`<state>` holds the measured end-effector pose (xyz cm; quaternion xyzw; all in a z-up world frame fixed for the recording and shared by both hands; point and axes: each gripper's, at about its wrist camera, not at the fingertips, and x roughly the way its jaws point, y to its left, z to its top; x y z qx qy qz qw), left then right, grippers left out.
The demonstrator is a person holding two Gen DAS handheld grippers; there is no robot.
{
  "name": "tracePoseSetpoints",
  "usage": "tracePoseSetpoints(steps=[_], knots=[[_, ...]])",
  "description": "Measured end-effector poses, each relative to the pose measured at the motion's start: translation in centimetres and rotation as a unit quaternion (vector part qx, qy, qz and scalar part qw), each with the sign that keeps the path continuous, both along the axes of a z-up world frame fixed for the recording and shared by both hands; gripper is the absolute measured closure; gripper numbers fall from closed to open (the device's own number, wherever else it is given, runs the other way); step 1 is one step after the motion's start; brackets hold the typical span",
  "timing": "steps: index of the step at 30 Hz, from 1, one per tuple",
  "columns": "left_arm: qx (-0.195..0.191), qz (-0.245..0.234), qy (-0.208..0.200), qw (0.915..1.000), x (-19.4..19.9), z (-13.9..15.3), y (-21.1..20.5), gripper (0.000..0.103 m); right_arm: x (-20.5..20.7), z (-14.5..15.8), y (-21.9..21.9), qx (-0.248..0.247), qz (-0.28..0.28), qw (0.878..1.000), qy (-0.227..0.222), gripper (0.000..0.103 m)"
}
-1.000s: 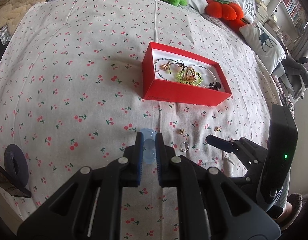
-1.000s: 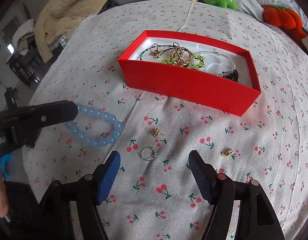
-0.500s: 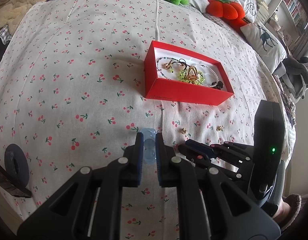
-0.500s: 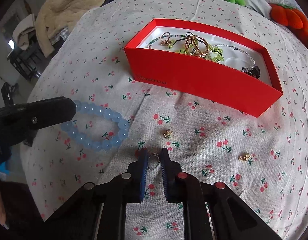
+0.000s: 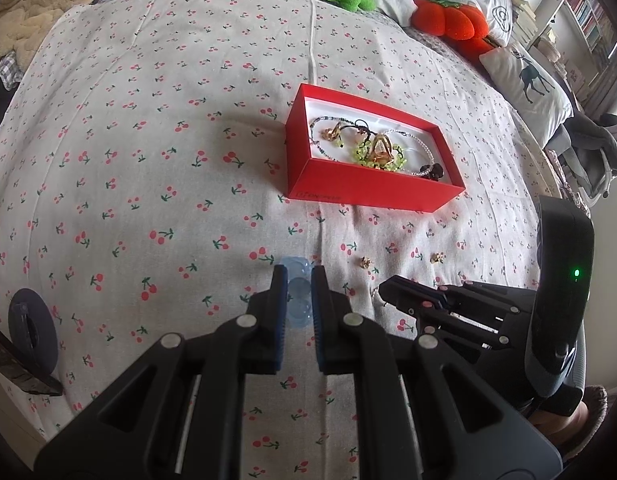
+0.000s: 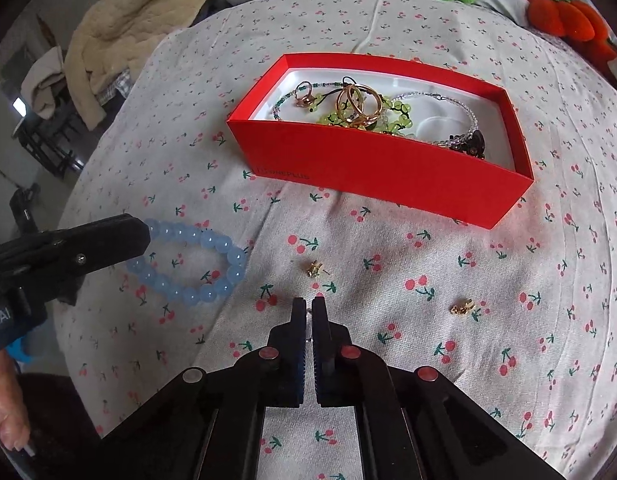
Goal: Organize jewelry
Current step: 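Grasp the small silver ring with the right tool while the left tool holds the blue bracelet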
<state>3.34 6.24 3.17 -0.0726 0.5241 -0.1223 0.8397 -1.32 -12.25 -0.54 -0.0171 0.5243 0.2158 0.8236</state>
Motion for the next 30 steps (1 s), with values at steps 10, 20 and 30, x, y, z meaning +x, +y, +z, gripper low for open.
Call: tracePoseSetpoints(steps=[10, 20, 30], knots=[[0.000, 0.000, 0.000, 1.0000, 0.0, 0.0, 0.0, 0.090, -0.2, 1.2, -0.4, -0.003, -0.001, 1.000, -0.015, 0.097], [0.000, -0.002, 0.001, 1.0000, -0.1, 0.1, -0.3, 0.090, 0.2, -1.0, 0.0, -0.047, -0.020, 0.999, -0.001, 0.041], [0.004, -0.003, 0.002, 1.0000, 0.0, -0.3, -0.4, 0.090, 0.1, -1.8, 1.6, -0.074, 0.002, 0.997, -0.005, 0.065]])
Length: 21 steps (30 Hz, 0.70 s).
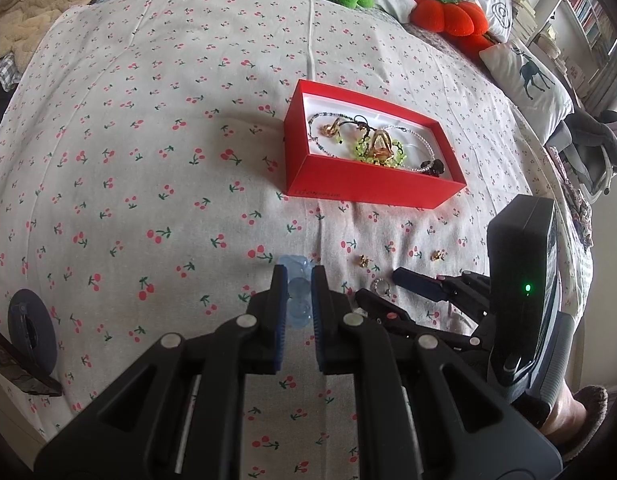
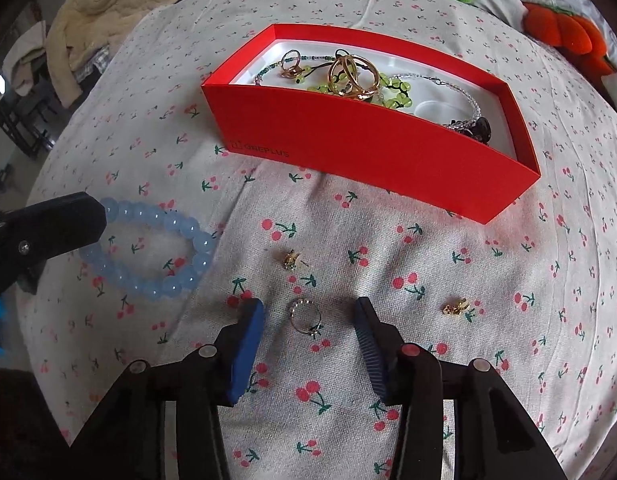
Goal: Organize jewelry
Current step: 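Grasp the small silver ring with the right tool while the left tool holds the blue bracelet, then lower the blue bracelet and silver ring into the red box and open both tools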
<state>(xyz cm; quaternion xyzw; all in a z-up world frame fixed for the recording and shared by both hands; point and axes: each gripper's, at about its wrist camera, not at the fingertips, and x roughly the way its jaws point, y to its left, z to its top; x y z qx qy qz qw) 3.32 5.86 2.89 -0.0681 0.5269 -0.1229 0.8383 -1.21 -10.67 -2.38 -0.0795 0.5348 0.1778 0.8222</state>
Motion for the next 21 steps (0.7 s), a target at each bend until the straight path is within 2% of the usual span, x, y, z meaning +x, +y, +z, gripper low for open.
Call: tracePoseSetpoints(steps=[4, 14, 21], knots=[[0.003, -0.001, 0.001, 1.0000, 0.1, -0.2, 0.0, 0.090, -0.1, 0.0, 0.4, 0.002, 0.012, 1.000, 0.004, 0.086], [-0.003, -0.004, -0.005, 1.0000, 0.1, 0.2, -0.4, 0.090, 0.0, 0.6, -0.7, 0.021, 0.006, 1.000, 0.008, 0.087], [-0.017, -0.012, -0.019, 0.9996, 0.1, 1.5, -0.9, 0.090, 0.2, 2.7, -2.5, 0.046, -0.006, 0.999, 0.000, 0.087]])
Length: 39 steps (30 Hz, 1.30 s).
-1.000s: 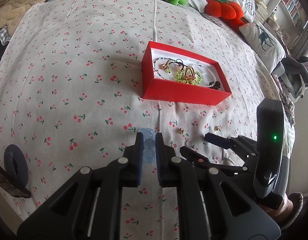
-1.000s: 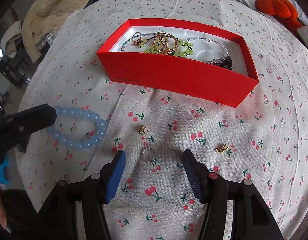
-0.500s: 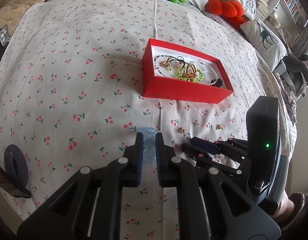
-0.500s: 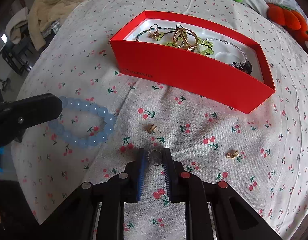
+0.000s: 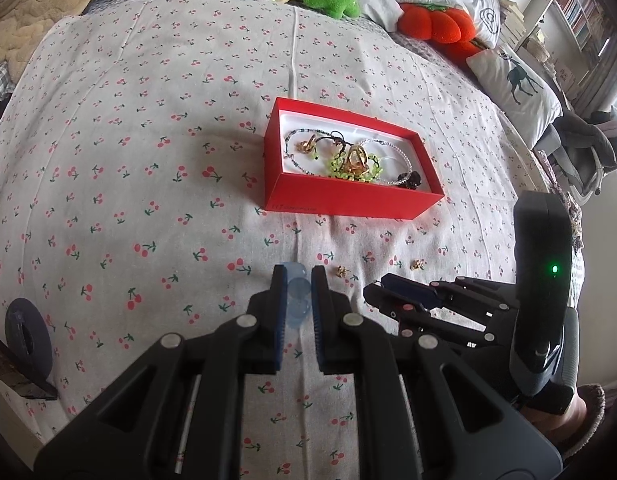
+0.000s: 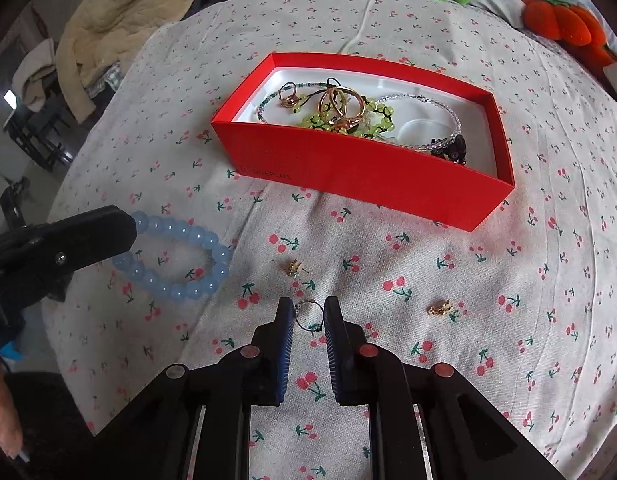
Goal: Organize jewelry
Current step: 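Lower the blue bracelet and silver ring into the red box and open both tools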
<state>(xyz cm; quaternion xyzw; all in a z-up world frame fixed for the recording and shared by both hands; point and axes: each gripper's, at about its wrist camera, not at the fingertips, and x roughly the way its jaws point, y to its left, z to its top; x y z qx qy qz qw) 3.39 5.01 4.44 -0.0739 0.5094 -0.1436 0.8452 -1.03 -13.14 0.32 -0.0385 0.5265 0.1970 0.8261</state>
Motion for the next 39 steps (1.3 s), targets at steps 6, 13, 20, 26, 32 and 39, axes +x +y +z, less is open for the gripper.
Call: tracePoseSetpoints(steps=[6, 13, 20, 26, 32, 39], knots=[[-0.006, -0.011, -0.027, 0.9996, 0.4, 1.7, -1.2, 0.090, 0.7, 2.4, -1.8, 0.029, -0.022, 0.999, -0.015, 0.087], [-0.033, -0.021, -0.058, 0.9975, 2.1, 4.0, -3.1, 0.090, 2.6, 5.1, -3.7, 0.060, -0.050, 0.996, -0.041, 0.087], [-0.075, -0.037, -0.084, 0.9930, 4.5, 5.5, -5.8, 0.090, 5.0, 6.4, -5.7, 0.085, -0.071, 0.993, -0.049, 0.087], [-0.101, -0.048, -0.080, 0.9905, 6.8, 4.6, -7.7, 0.090, 6.5, 6.3, -6.9, 0.089, -0.082, 0.992, -0.047, 0.087], [-0.077, -0.019, -0.043, 0.9959, 8.8, 1.9, -7.2, 0.090, 7.6, 5.5, -7.0, 0.089, -0.078, 0.992, -0.042, 0.087], [-0.040, 0.023, -0.019, 0.9987, 9.4, 0.0, -5.2, 0.090, 8.2, 4.8, -5.6, 0.080, -0.059, 0.994, -0.038, 0.087]])
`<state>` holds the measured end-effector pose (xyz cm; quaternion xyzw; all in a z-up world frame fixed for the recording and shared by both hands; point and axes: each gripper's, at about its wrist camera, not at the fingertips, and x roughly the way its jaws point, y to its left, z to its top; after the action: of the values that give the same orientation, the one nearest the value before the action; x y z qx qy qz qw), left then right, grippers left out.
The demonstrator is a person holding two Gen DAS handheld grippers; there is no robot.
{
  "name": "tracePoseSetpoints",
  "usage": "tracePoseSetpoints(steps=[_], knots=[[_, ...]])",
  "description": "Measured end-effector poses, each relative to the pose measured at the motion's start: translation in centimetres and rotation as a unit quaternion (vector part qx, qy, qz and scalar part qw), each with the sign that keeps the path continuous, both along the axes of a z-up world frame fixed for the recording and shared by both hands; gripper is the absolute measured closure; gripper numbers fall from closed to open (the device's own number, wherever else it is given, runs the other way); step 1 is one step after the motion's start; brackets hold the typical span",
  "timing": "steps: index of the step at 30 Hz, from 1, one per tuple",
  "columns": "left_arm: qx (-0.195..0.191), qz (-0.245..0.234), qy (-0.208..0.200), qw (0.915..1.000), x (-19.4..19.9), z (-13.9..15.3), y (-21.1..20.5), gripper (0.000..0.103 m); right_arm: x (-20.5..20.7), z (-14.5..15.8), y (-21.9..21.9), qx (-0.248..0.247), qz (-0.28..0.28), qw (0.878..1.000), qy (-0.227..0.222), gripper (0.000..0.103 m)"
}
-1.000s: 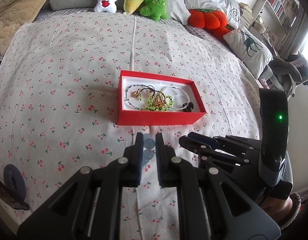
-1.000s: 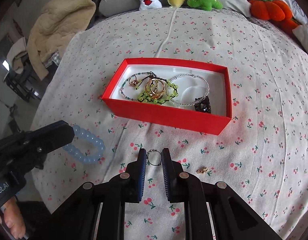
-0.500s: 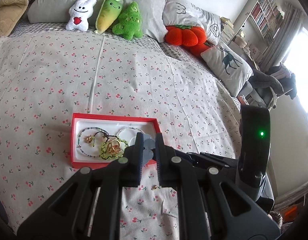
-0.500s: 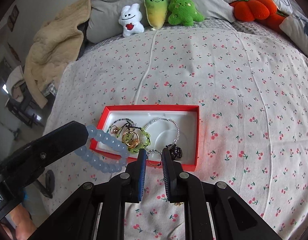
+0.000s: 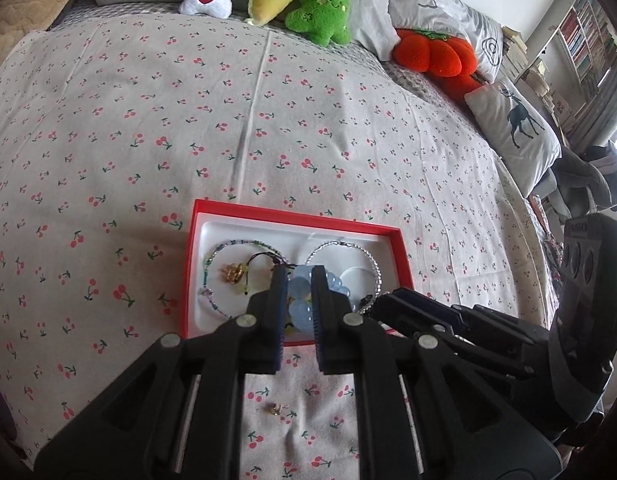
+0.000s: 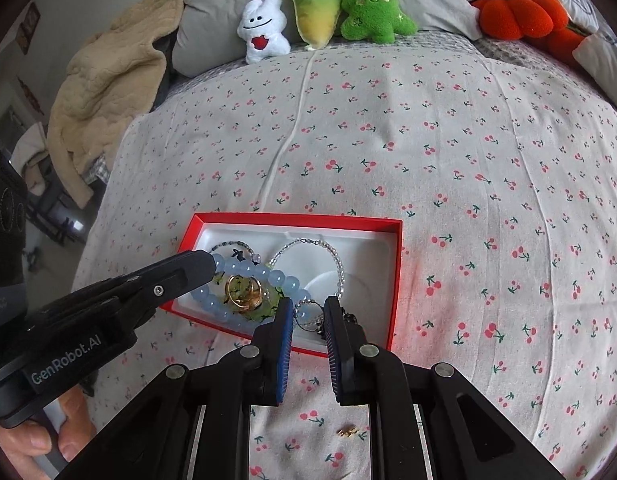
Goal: Organize jewelry
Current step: 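Lower the blue bracelet and silver ring into the red box and open both tools, then grasp one gold stud earring with the left tool while the right tool grasps the other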
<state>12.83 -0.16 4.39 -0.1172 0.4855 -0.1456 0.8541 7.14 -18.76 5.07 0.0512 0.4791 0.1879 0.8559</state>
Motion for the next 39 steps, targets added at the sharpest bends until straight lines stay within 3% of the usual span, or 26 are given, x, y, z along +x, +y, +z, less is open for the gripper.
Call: tracePoseSetpoints(steps=[4, 7, 18, 21, 24, 31, 39], knots=[[0.018, 0.025, 0.020, 0.9993, 0.4, -0.9, 0.9, 0.089, 0.5, -0.3, 0.6, 0.000, 0.003, 1.000, 0.001, 0.087], [0.015, 0.035, 0.030, 0.9988, 0.4, -1.1, 1.6, 0.076, 0.9, -0.5, 1.0, -0.001, 0.002, 1.000, 0.005, 0.087], [0.010, 0.022, 0.049, 0.9985, -0.6, -0.8, 2.3, 0.051, 2.5, -1.0, 0.4, 0.003, -0.037, 0.999, 0.004, 0.084], [0.010, 0.017, 0.048, 0.9987, -1.1, -0.5, 2.1, 0.039, 2.4, -0.7, 0.0, 0.005, -0.038, 0.999, 0.004, 0.074], [0.032, 0.022, 0.034, 0.9987, -1.8, 0.2, 2.2, 0.031, 1.6, -0.1, -0.6, 0.010, -0.044, 0.999, -0.007, 0.045], [0.067, 0.014, 0.023, 0.9974, -3.4, 0.6, 2.9, 0.024, -0.6, 1.3, -2.8, 0.009, -0.052, 0.998, -0.021, 0.044], [0.118, 0.015, 0.003, 0.9928, -6.1, 0.6, 3.5, 0.022, -3.6, 0.9, -4.9, -0.017, -0.057, 0.998, -0.020, 0.035]])
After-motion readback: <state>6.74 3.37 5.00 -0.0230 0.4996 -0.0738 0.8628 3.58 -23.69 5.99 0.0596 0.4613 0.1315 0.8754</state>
